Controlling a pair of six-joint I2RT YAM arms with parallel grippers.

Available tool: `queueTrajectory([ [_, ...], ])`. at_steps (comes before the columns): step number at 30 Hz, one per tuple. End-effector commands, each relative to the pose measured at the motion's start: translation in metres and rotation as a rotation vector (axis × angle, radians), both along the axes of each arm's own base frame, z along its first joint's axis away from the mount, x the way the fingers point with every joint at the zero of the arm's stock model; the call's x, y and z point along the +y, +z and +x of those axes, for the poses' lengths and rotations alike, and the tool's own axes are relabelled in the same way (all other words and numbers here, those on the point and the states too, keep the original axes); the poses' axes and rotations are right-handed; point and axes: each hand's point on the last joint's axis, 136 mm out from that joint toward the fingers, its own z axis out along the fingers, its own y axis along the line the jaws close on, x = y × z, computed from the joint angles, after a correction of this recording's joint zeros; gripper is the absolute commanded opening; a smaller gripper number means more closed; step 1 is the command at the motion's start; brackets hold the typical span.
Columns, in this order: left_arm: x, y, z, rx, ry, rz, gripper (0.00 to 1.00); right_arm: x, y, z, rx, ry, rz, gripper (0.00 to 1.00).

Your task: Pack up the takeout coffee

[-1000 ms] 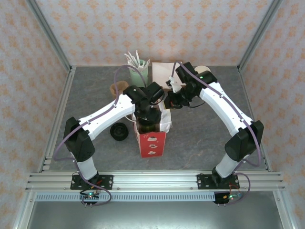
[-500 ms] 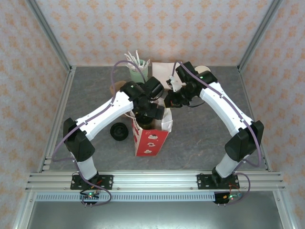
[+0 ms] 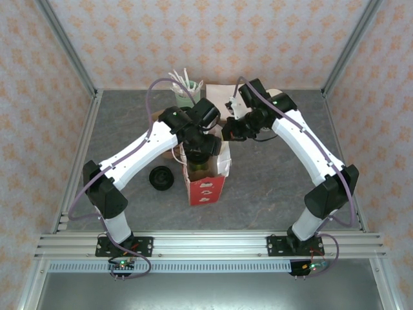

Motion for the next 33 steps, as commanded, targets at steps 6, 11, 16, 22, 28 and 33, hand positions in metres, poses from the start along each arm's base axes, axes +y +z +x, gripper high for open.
queueTrajectory([
  [6,-0.008,0.017,0.011,-0.056,0.014,-0.096,0.64,-0.003,0.009,0.000,-0.002,-0.022,-0.019,0.07],
  [11,-0.020,0.036,0.016,-0.074,-0.003,-0.158,0.71,-0.007,0.001,-0.001,0.026,-0.042,-0.037,0.07],
  [16,-0.027,0.059,0.015,-0.098,-0.026,-0.213,0.74,-0.012,-0.003,0.004,0.043,-0.069,-0.044,0.07],
  [22,-0.034,0.093,0.018,-0.154,-0.048,-0.286,0.76,-0.015,-0.005,0.008,0.046,-0.092,-0.056,0.08],
  [28,-0.029,0.135,0.039,-0.240,-0.006,-0.310,0.76,-0.019,-0.009,0.009,0.051,-0.114,-0.067,0.08],
  [33,0.002,0.168,0.067,-0.336,0.119,-0.309,0.76,-0.028,-0.008,0.015,0.028,-0.145,-0.075,0.10],
])
